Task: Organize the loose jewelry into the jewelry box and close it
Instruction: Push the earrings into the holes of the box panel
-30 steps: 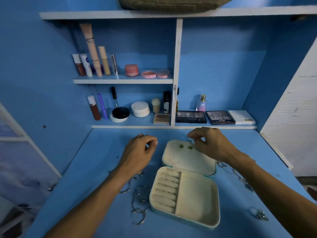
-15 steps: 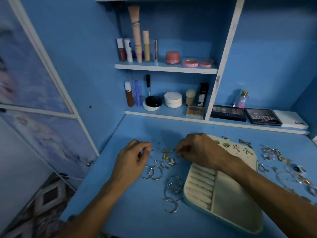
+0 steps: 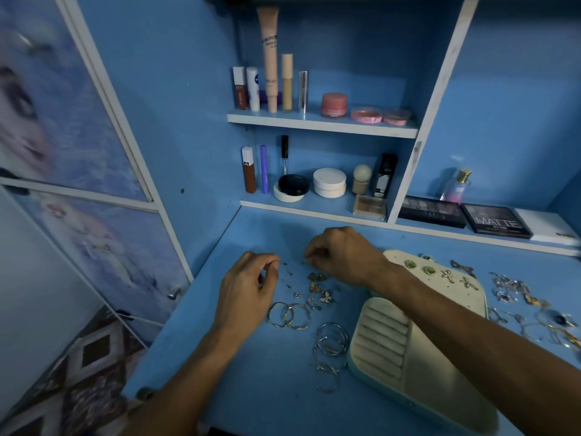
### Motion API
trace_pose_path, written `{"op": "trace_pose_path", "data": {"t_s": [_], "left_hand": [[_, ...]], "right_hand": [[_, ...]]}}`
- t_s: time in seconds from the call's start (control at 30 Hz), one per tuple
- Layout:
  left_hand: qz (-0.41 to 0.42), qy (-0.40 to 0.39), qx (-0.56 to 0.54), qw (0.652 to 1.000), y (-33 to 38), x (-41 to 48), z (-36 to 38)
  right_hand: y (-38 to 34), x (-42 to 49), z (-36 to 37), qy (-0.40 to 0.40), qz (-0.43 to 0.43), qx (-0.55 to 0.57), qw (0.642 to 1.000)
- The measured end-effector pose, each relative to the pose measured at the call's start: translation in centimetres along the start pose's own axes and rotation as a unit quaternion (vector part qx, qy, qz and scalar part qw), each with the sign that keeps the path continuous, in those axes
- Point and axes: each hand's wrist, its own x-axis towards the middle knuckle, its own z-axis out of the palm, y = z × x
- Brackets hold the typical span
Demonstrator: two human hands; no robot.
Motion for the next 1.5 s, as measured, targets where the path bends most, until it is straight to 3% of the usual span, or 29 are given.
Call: {"op": "trace_pose_path", "data": {"t_s": [0.27, 0.63, 0.87, 1.03, 1.17, 1.3, 1.5], "left_hand": [[-0.006, -0.008, -0.005, 1.0, -0.2, 0.1, 0.1], [0.004, -0.02, 0.001, 1.0, -0.3, 0.0, 0.2], [0.01, -0.038, 0.01, 0.999, -0.1, 0.0, 0.2], [0.01, -0.04, 0.006, 0.999, -0.1, 0.1, 0.1], [0.011, -0.054, 0.007, 0.998, 0.1, 0.2, 0.0], [0.027, -0.087, 0.006, 0.996, 0.8, 0.5, 0.0], [0.075, -0.202, 0.0, 0.977, 2.7, 1.2, 0.3]], "right_hand": [[-0.3, 2.0, 1.2, -0.033, 0.037, -0.041, 0.998], [-0.1, 1.9, 1.6, -0.049, 0.017, -0.069, 0.996], [1.5, 1.1, 0.7, -0.016, 0.037, 0.028, 0.999], [2.2, 0.1, -0.7, -0.013, 0.068, 0.169, 0.983], [2.5, -0.7, -1.1, 0.004, 0.046, 0.173, 0.984], [3.0, -1.9, -1.6, 0.011, 0.034, 0.154, 0.987], [3.6, -3.5, -2.0, 0.011, 0.025, 0.135, 0.991]]}}
